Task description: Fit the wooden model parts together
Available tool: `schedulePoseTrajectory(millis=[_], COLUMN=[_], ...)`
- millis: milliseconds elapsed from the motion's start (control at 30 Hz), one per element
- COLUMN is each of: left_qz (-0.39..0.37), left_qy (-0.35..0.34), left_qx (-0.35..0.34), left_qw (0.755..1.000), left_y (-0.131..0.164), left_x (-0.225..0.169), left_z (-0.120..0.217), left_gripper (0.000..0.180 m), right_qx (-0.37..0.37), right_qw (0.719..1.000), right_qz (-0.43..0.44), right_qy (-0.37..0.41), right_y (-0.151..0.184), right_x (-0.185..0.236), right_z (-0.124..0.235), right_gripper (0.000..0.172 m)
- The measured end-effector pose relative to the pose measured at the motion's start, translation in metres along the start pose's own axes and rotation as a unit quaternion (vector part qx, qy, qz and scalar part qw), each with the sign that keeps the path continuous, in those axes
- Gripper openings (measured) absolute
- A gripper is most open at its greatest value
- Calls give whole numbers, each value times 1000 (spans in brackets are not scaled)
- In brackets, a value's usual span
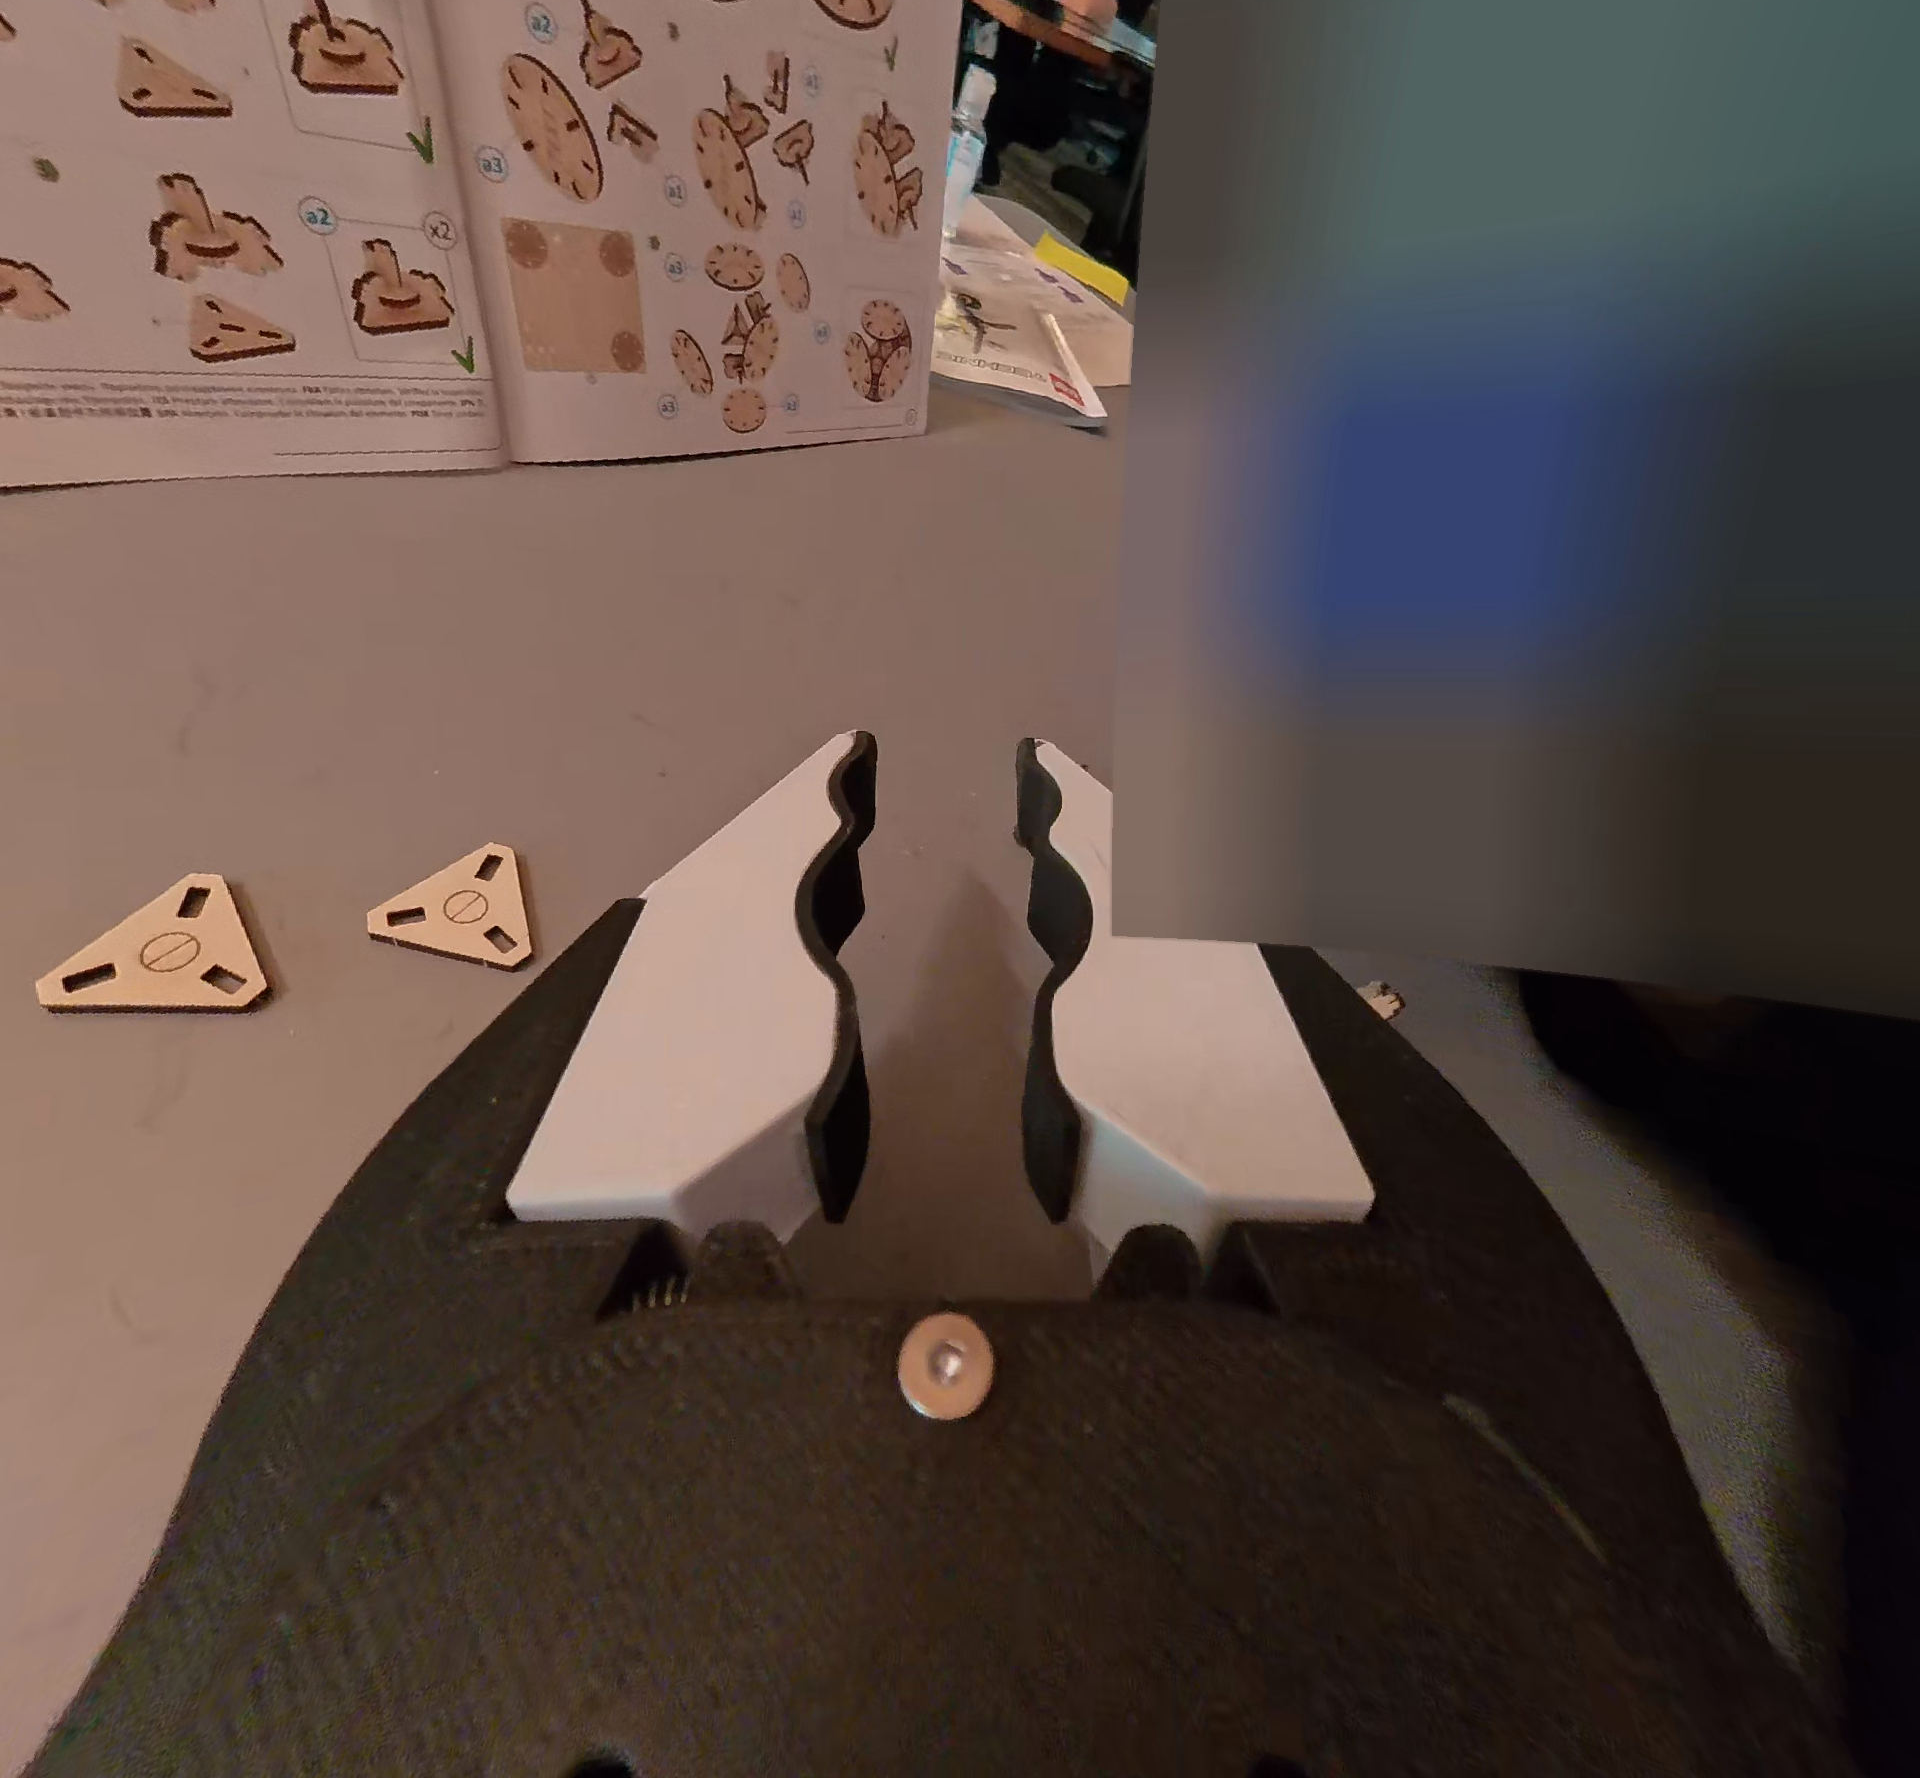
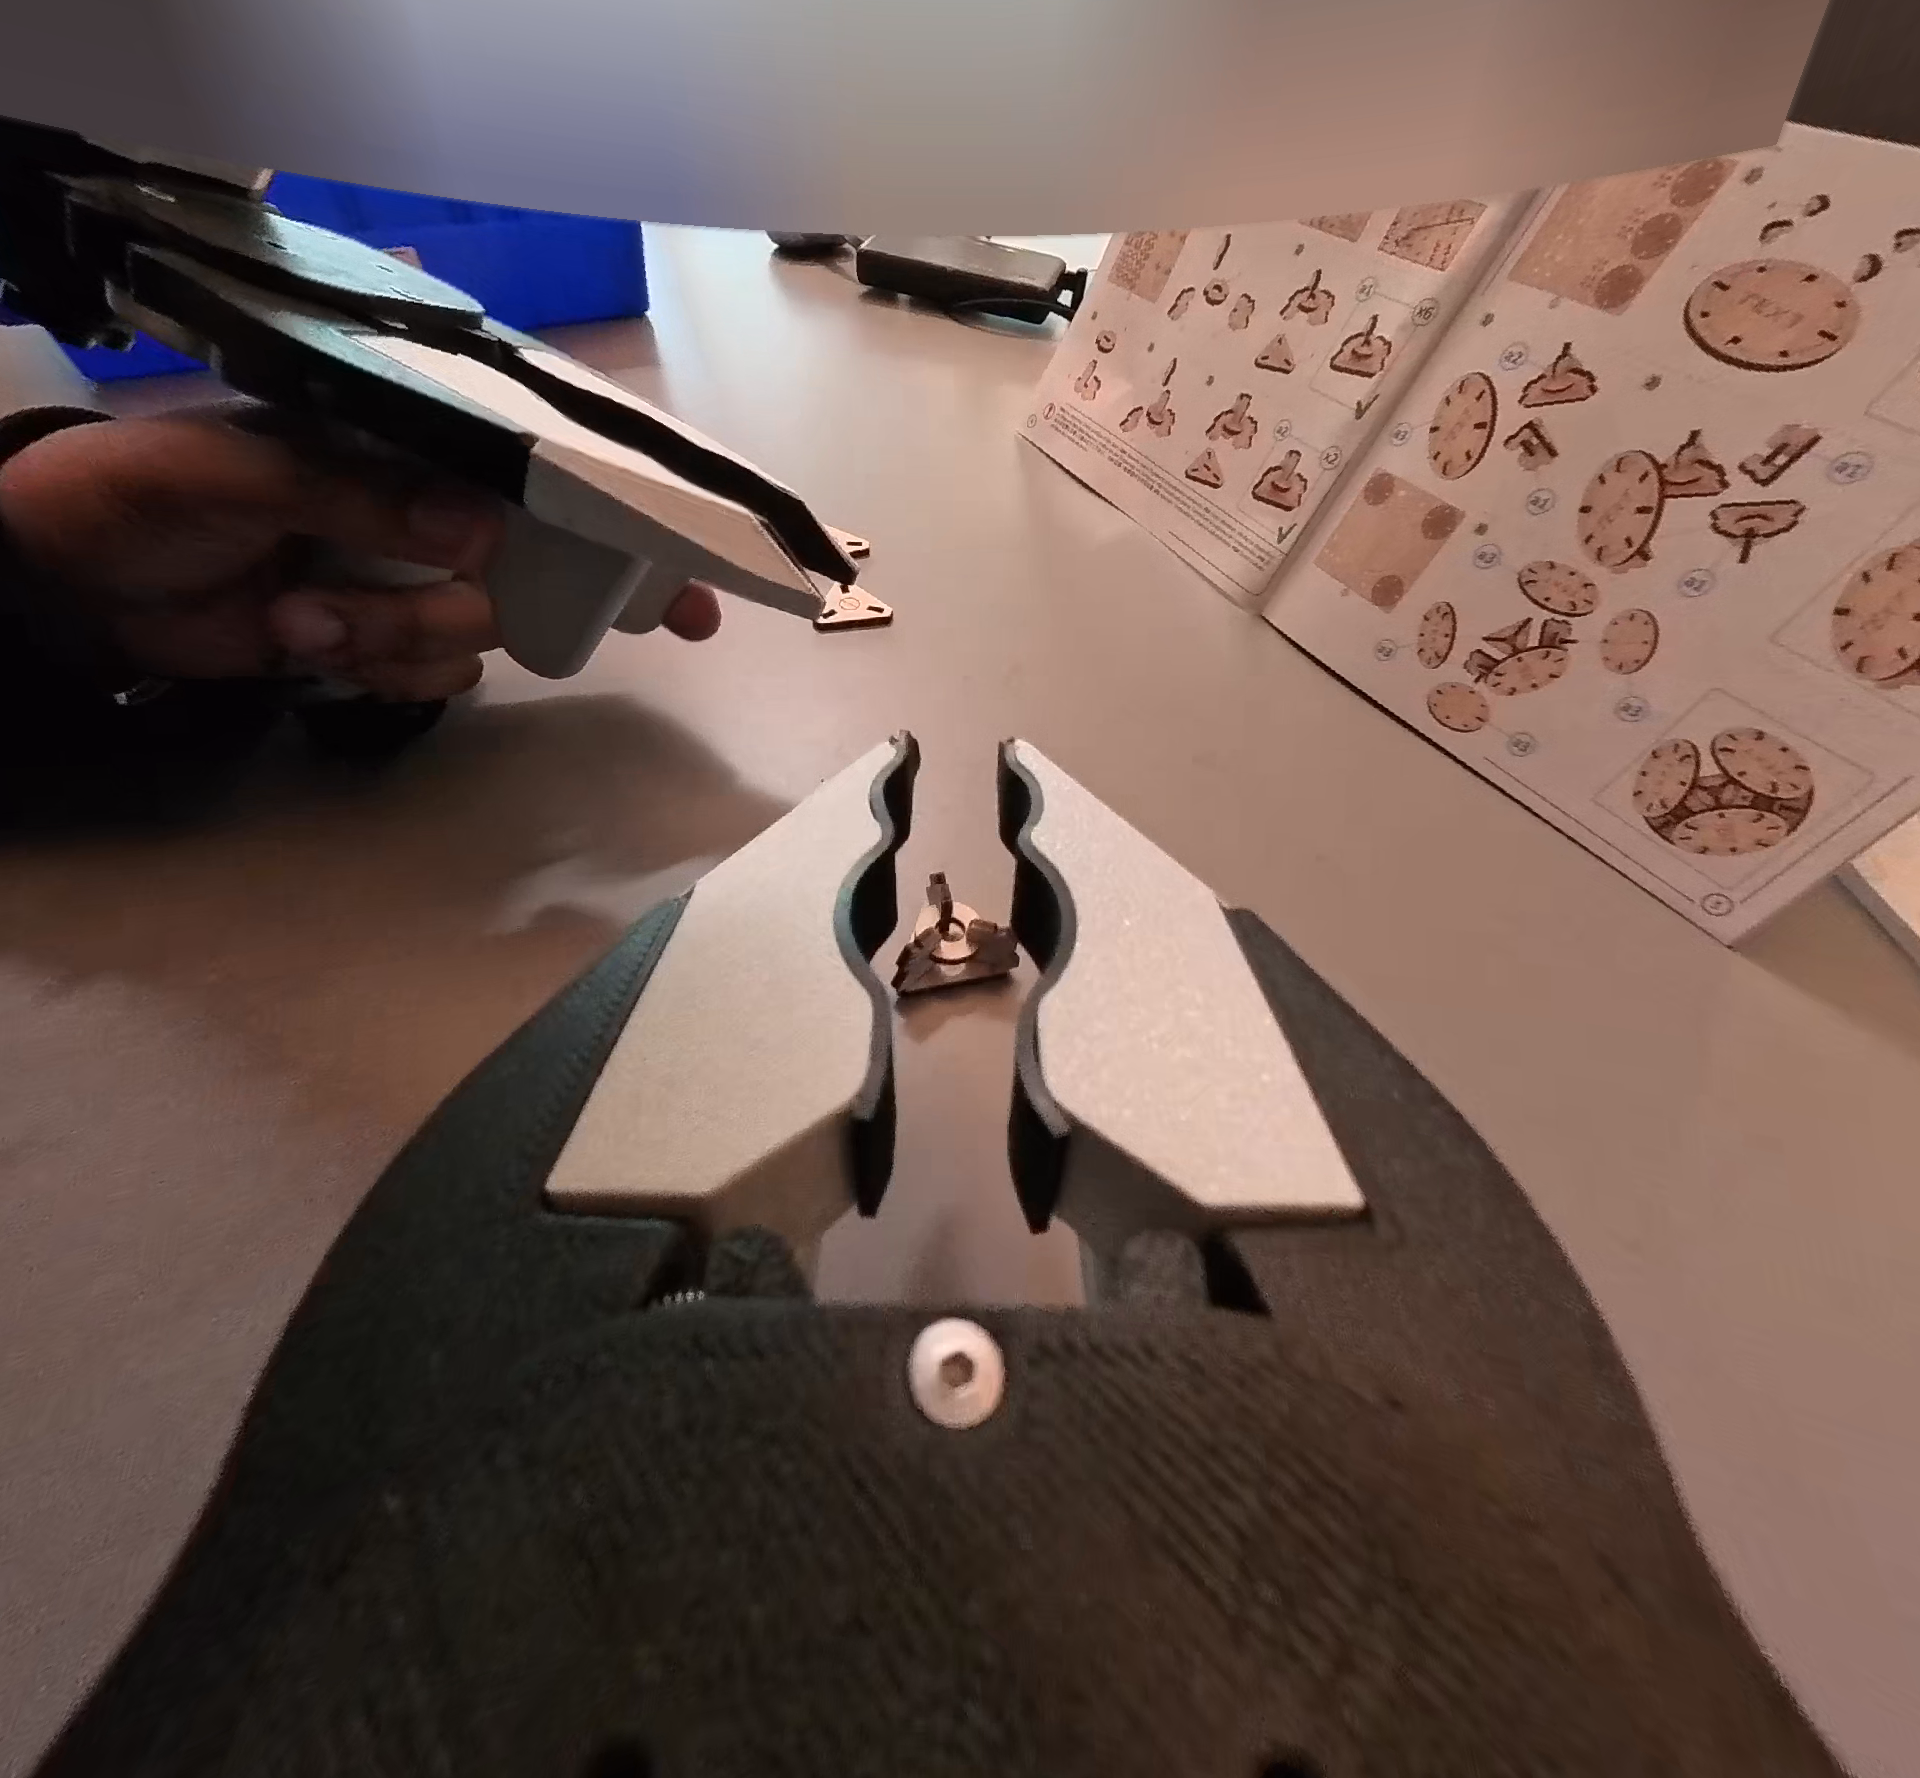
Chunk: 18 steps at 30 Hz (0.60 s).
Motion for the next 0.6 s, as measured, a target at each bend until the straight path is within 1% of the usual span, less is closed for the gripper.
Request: schedulePoseTrajectory(millis=[33,133,233,333,600], left_qz=[-6,-18,-7,-4,-46], left_qy=[-3,-2,8,4,7], left_qx=[1,18,34,29,42], left_qw=[1000,1000,999,1000,998], left_y=[0,2,6,5,6], left_x=[-1,-4,-4,-3,-12], left_z=[0,-3,-4,-3,-6], left_gripper=[26,31,35,35,36], right_qx=[-1,-12,-28,-46,-73], right_qw=[1000,1000,999,997,994], right_qz=[3,15,35,54,64], right_qy=[2,6,13,24,41], right_y=[-1,-7,-16,-24,-34], right_x=[1,5,10,14,17], right_z=[1,5,11,18,30], right_gripper=[14,14,14,14,13])
Point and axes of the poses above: each gripper's, where its closed fingertips meet, z back along the fingers, y out of its underside, x = y × z across the jaws, the point moved 5 cm from there along z, back along the fingers, and after that the axes turned 9 degrees about -z, right-handed, at the moved point
